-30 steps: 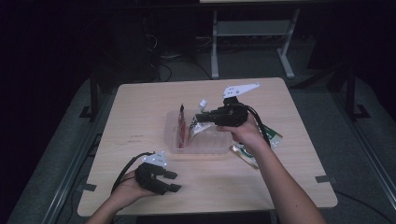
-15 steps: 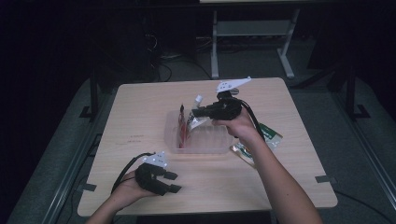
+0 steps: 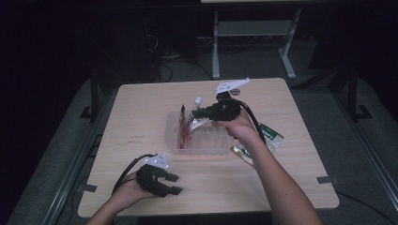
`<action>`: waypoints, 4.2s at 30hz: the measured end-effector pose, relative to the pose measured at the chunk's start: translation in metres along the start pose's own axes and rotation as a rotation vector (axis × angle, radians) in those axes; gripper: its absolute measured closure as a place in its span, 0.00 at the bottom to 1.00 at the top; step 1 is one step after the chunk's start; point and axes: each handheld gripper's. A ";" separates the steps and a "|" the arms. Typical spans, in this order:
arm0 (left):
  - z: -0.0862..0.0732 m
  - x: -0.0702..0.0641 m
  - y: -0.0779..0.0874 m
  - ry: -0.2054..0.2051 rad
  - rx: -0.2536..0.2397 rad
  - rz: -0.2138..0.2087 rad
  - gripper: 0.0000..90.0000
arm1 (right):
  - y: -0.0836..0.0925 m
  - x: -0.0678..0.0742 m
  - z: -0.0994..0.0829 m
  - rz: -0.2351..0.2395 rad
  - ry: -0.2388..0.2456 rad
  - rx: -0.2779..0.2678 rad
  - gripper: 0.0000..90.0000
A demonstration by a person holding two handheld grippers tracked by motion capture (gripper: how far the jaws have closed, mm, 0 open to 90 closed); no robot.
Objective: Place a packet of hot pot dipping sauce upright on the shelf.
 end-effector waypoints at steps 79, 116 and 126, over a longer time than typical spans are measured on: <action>-0.002 0.001 -0.003 0.010 0.025 -0.010 0.52 | -0.033 -0.023 -0.022 -0.073 -0.055 0.055 0.77; -0.002 0.003 -0.004 0.015 0.026 0.011 0.50 | 0.045 0.055 -0.075 -0.135 0.079 0.214 0.33; -0.002 0.002 -0.004 0.011 0.031 0.023 0.49 | 0.069 0.069 -0.100 -0.168 0.080 0.227 0.33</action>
Point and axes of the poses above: each handheld gripper's, and its own axes: y roughly backward along the jaws, z roughly out of its top, x roughly to its left, and after that the axes turned 14 degrees about -x, right-handed
